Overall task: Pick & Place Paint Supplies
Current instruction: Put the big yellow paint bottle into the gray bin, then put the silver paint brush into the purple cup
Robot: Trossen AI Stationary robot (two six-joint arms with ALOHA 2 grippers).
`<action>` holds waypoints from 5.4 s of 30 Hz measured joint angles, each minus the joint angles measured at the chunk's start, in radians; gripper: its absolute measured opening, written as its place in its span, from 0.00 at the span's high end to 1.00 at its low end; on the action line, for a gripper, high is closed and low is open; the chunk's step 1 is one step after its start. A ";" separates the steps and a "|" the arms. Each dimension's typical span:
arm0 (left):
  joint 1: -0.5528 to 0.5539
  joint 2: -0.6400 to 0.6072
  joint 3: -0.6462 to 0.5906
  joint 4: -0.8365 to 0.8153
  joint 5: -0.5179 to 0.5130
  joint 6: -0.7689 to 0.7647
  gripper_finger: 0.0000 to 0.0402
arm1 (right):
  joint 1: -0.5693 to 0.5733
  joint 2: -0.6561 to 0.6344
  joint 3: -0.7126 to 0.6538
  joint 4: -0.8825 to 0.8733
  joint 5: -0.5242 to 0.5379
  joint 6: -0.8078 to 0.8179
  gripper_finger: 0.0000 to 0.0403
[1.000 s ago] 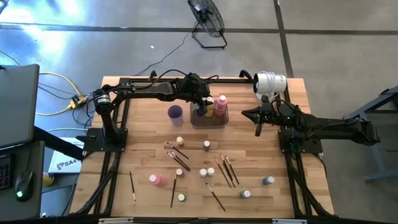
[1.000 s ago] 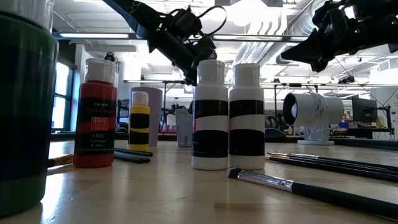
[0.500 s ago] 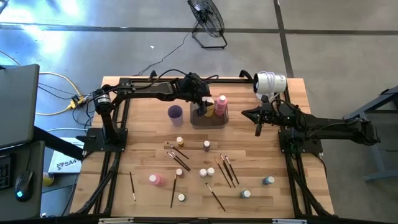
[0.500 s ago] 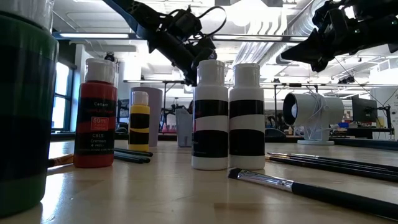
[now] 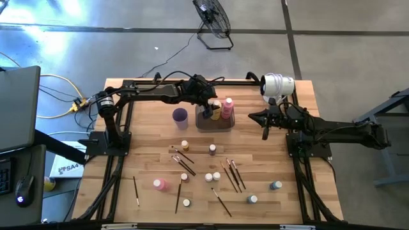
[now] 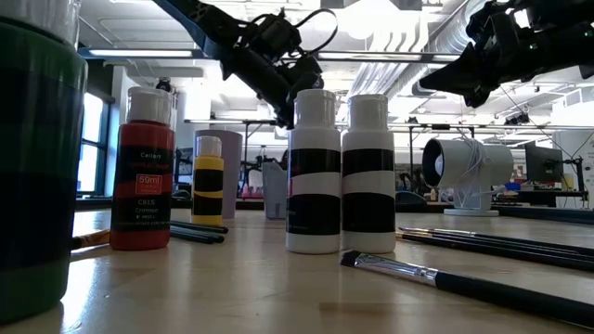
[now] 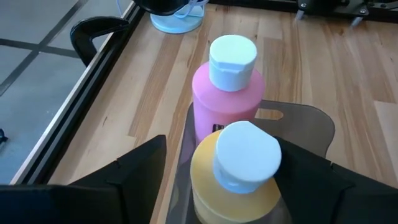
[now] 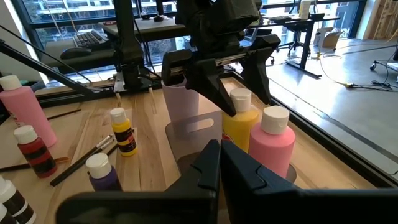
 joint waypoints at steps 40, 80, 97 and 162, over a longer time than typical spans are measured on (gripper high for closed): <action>0.000 -0.006 0.529 -0.724 0.046 0.057 0.80 | 0.000 0.000 0.000 -0.012 0.000 0.000 0.99; -0.060 -0.115 0.529 -1.187 0.054 0.087 1.00 | 0.000 0.105 0.000 0.019 0.008 0.074 0.99; -0.146 -0.202 0.528 -0.981 -0.048 0.159 1.00 | 0.000 0.106 0.000 0.024 0.005 0.075 0.99; -0.109 -0.768 -0.492 0.261 -0.175 -0.065 1.00 | 0.000 0.106 0.000 0.020 -0.046 0.079 0.99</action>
